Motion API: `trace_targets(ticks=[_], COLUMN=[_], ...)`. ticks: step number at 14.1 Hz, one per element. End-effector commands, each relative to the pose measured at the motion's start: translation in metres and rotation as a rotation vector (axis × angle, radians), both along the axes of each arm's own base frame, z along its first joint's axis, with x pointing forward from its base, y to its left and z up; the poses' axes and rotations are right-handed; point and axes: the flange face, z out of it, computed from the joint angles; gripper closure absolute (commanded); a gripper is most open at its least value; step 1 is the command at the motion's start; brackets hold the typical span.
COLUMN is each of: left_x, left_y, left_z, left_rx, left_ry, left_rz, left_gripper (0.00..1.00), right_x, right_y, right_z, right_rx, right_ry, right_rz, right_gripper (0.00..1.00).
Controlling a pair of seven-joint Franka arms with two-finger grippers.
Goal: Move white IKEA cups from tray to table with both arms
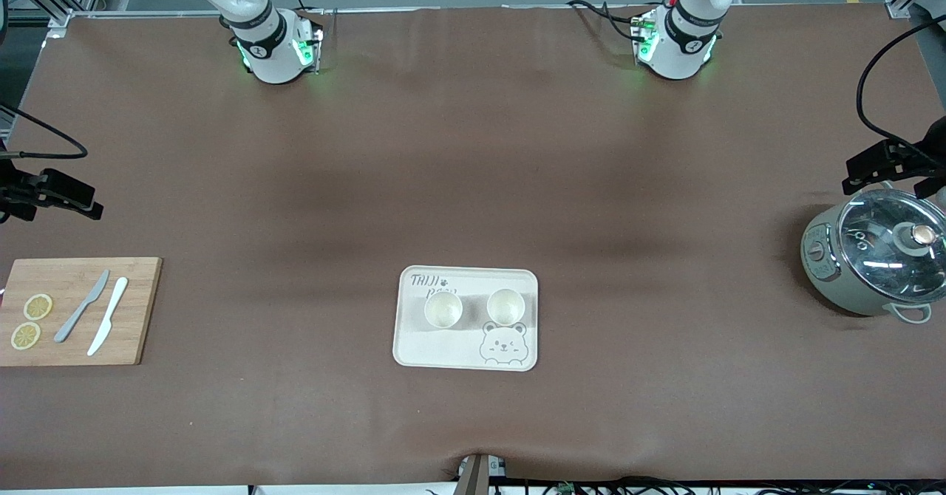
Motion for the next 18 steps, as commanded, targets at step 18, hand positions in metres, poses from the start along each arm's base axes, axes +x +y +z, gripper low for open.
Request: trace_targets(ticks=[18], left_x=[0.052], left_y=[-0.111], left_z=[-0.056], left_rx=[-0.025], left_ry=[-0.035], left_rz=[0.019], left_gripper=[0.0], right_x=[-0.002], right_y=[0.039], right_z=[0.004], right_rx=[0.029], right_ry=[-0.006], right_rz=[0.073], right_gripper=[0.0])
